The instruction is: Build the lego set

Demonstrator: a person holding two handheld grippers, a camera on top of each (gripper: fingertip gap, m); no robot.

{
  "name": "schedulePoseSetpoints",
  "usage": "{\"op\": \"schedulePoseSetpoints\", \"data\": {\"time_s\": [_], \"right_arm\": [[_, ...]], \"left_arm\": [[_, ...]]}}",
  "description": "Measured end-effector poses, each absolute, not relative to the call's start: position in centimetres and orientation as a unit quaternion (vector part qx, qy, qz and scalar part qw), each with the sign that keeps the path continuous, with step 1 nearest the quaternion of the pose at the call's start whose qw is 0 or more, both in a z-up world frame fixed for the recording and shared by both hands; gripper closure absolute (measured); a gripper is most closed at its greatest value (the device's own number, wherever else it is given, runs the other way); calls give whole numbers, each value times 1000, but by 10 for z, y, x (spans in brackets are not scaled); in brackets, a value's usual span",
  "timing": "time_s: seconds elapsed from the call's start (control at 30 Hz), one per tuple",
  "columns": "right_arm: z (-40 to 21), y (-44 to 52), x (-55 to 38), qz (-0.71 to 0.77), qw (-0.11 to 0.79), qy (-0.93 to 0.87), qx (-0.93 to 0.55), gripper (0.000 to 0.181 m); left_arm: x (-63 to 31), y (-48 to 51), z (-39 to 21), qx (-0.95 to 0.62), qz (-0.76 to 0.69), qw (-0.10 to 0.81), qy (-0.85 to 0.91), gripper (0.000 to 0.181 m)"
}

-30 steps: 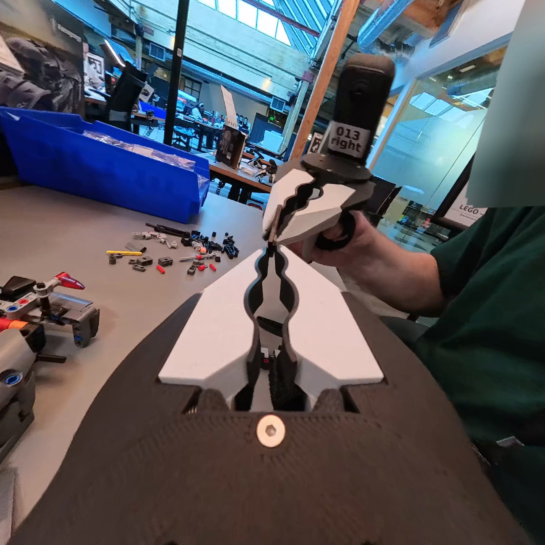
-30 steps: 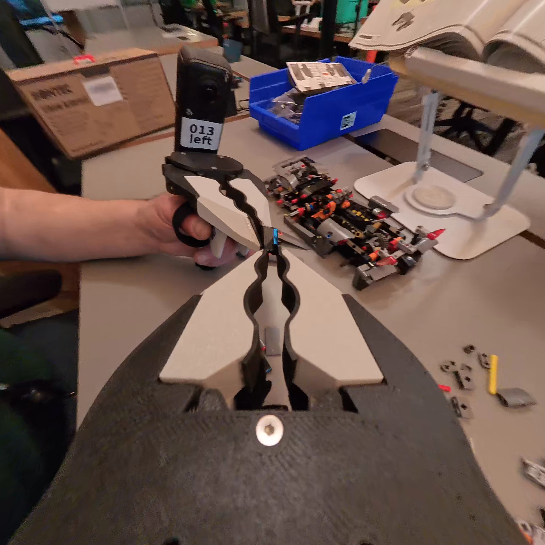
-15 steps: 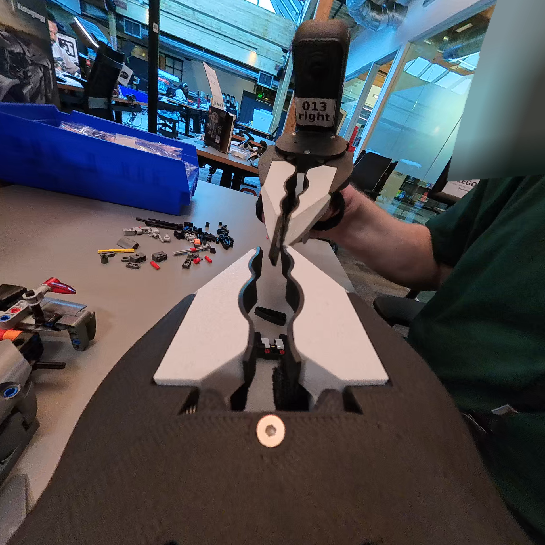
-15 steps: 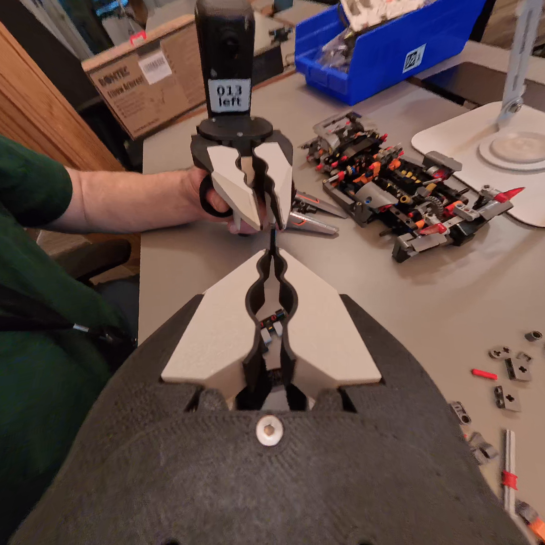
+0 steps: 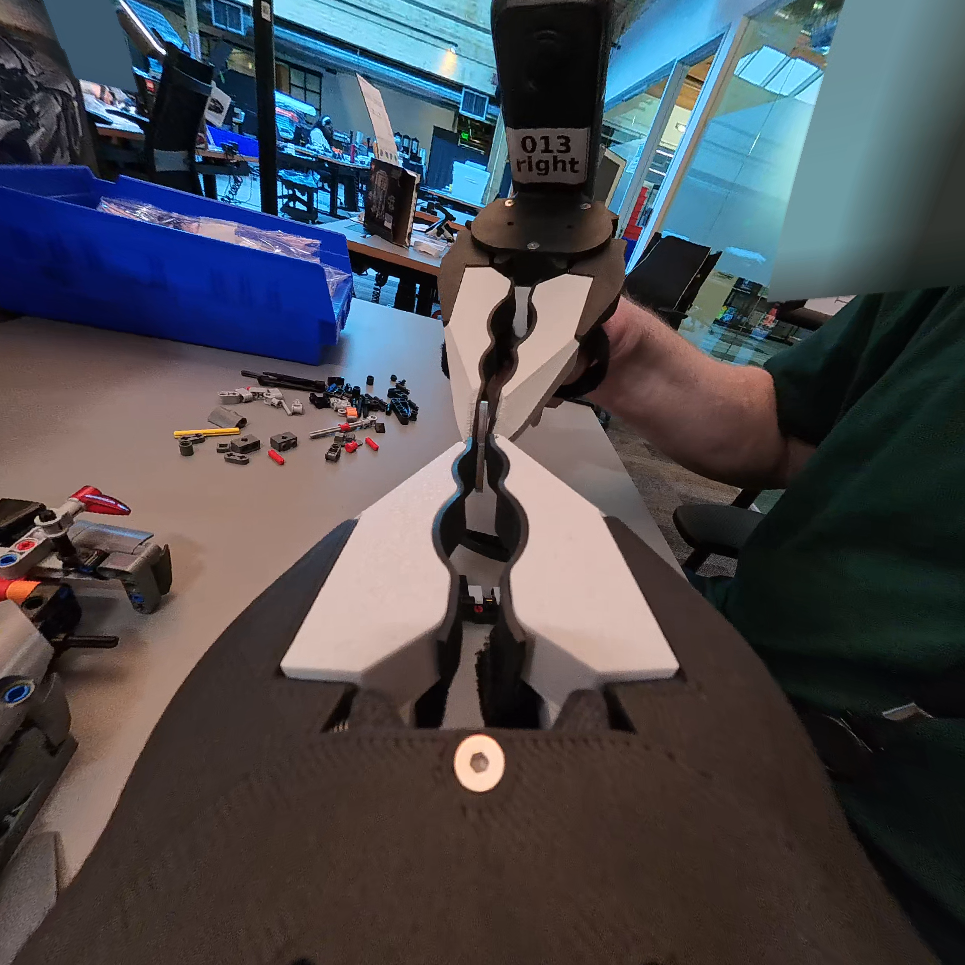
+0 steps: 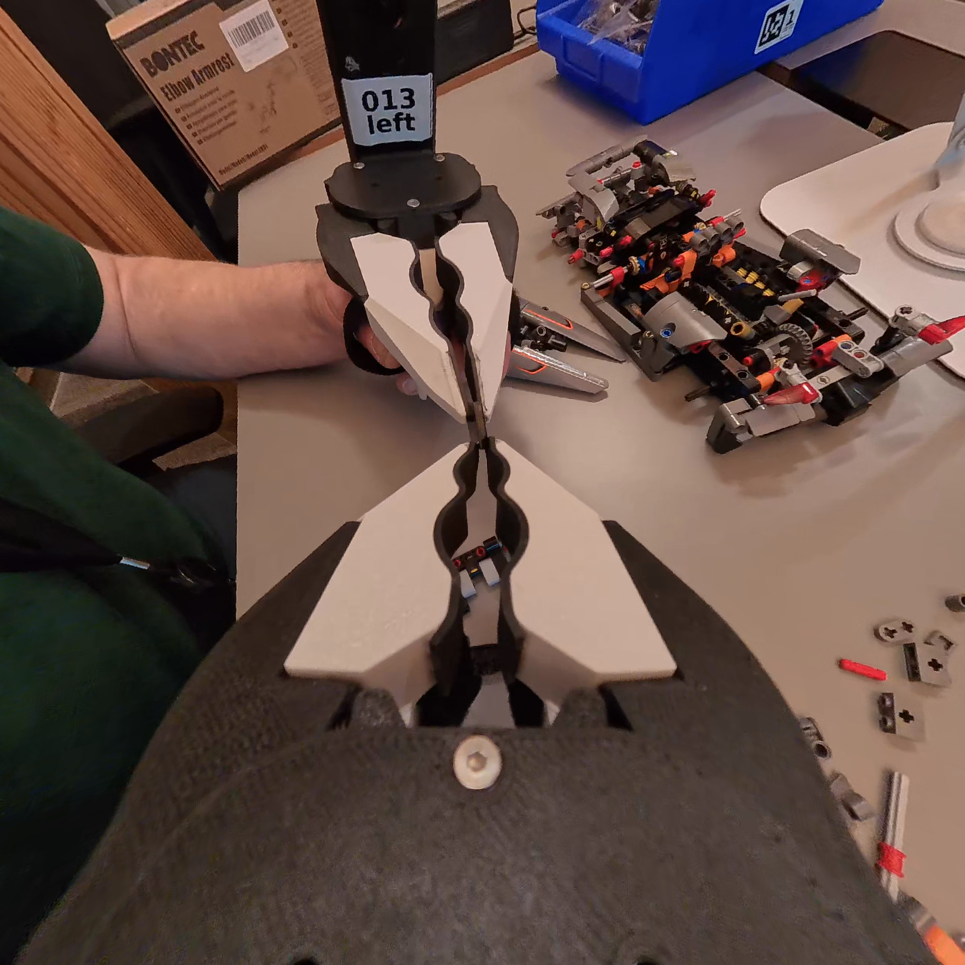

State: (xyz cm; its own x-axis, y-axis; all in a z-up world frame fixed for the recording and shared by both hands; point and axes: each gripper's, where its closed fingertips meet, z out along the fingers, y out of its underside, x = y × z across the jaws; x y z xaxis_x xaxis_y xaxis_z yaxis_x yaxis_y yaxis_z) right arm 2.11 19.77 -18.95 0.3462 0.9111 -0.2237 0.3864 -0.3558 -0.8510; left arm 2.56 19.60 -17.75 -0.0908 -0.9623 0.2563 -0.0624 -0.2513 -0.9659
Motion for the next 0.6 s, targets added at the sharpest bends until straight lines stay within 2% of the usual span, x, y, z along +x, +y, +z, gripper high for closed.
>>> {"op": "schedulePoseSetpoints", "data": {"time_s": [0.13, 0.3, 0.4, 0.5, 0.6], "right_arm": [[-191, 197, 24, 361, 362, -442, -737, 181], [-194, 201, 48, 354, 370, -410, -754, 181], [-198, 199, 64, 352, 374, -393, -762, 181], [-203, 193, 72, 351, 371, -386, -768, 181], [-207, 188, 74, 348, 370, -387, -769, 181]], "left_arm": [[27, 195, -183, -554, -546, 396, 488, 175], [26, 190, -212, -572, -442, 384, 575, 142], [28, 182, -250, -572, -316, 365, 663, 131], [34, 170, -281, -570, -257, 329, 708, 121], [40, 160, -293, -565, -256, 310, 720, 121]]}}
